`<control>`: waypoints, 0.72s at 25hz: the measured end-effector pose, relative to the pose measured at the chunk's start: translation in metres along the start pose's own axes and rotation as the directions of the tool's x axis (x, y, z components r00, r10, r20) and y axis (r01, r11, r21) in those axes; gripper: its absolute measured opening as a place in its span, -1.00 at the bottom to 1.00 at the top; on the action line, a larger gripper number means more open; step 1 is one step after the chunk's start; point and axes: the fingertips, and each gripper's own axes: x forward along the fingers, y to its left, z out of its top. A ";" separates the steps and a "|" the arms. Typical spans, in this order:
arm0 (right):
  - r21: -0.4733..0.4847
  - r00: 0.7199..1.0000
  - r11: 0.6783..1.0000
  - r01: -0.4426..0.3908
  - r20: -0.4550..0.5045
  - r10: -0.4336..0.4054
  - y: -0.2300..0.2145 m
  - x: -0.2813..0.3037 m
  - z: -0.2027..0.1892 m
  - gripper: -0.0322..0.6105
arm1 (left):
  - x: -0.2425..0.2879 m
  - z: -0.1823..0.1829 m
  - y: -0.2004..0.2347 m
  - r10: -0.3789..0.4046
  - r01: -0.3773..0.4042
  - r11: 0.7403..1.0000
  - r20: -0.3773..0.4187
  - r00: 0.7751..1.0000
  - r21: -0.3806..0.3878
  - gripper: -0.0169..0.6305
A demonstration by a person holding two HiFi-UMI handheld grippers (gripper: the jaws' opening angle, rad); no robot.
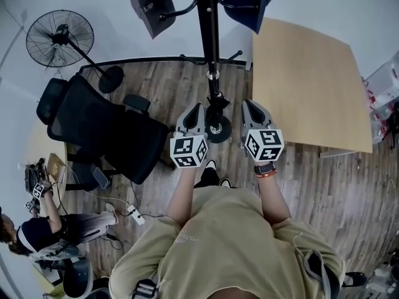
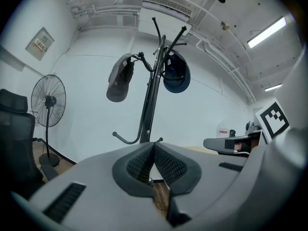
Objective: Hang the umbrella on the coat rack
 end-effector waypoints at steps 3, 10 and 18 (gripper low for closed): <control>-0.009 1.000 1.000 0.025 0.009 -0.025 -0.004 -0.012 -0.002 -0.85 | -0.010 0.000 -0.005 0.011 -0.011 1.000 0.014 1.000 0.002 -0.88; -0.038 1.000 0.999 0.007 -0.003 -0.007 -0.002 -0.034 -0.016 -0.85 | -0.029 -0.018 -0.019 0.031 -0.031 0.999 -0.010 0.999 0.025 -0.88; -0.022 1.000 1.000 -0.012 -0.003 0.012 0.003 -0.043 -0.029 -0.85 | -0.034 -0.031 -0.021 0.044 -0.044 0.999 -0.017 0.999 0.005 -0.88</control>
